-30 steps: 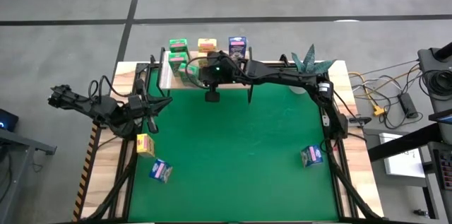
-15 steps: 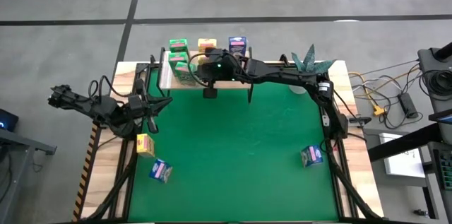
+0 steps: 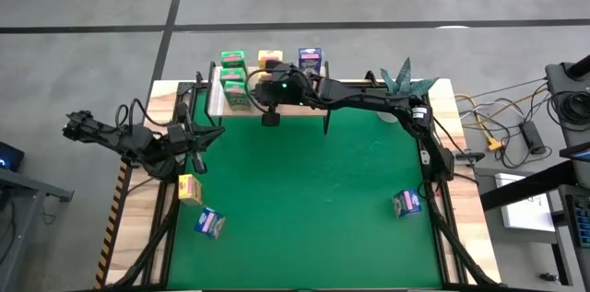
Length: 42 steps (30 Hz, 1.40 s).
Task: Stack cereal on shelf
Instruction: Put the green cereal box on the shelf aligned with the other green cereal boxes
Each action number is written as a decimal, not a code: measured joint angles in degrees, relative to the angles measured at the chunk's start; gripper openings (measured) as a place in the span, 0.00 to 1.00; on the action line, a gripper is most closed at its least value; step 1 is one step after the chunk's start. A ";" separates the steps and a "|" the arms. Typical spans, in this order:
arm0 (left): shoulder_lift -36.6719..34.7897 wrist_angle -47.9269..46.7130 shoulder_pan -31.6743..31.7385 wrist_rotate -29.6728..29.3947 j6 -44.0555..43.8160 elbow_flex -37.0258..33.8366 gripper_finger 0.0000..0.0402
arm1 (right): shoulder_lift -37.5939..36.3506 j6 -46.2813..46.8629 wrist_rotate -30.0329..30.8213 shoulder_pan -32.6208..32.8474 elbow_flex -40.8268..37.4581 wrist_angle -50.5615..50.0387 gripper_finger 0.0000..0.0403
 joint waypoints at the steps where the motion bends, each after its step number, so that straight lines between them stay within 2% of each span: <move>1: 0.01 -0.02 0.01 0.00 0.00 0.00 0.00 | -0.05 -0.04 0.53 0.01 0.00 0.08 0.03; 7: 0.00 0.83 0.02 0.00 -0.02 0.00 0.00 | -2.44 0.59 1.64 0.59 0.00 -3.24 0.03; 14: 1.80 3.47 0.02 -0.29 -2.12 0.00 0.00 | -6.76 4.76 1.79 2.28 0.01 -15.10 0.03; 20: 6.35 6.28 0.78 -8.75 -1.82 1.31 0.00 | -11.34 9.00 1.75 4.60 -3.16 -22.16 0.02; 23: 9.48 5.56 2.25 -8.69 -1.76 4.34 0.00 | -14.22 10.09 1.75 6.20 -8.19 -21.87 0.02; 28: 15.35 -7.72 5.78 -8.52 -3.59 13.95 0.00 | -20.67 11.99 1.73 8.45 -20.09 -16.11 0.02; 33: 21.88 -25.60 10.67 -8.19 -7.44 25.17 0.00 | -27.70 12.72 1.79 10.10 -33.01 -7.02 0.02; 35: 24.31 -32.97 13.32 -5.10 -9.38 29.42 0.00 | -30.50 13.13 1.75 10.59 -37.43 -3.45 0.02; 37: 26.50 -38.11 16.71 0.52 -10.50 33.37 0.00 | -32.92 13.56 1.73 11.01 -41.57 -0.39 0.02; 40: 29.63 -42.91 22.63 9.50 -10.59 38.01 0.00 | -36.13 13.93 1.75 11.27 -47.05 4.42 0.02; 42: 31.92 -45.41 26.91 13.49 -10.43 40.78 0.00 | -37.99 13.94 1.77 11.31 -50.18 7.69 0.02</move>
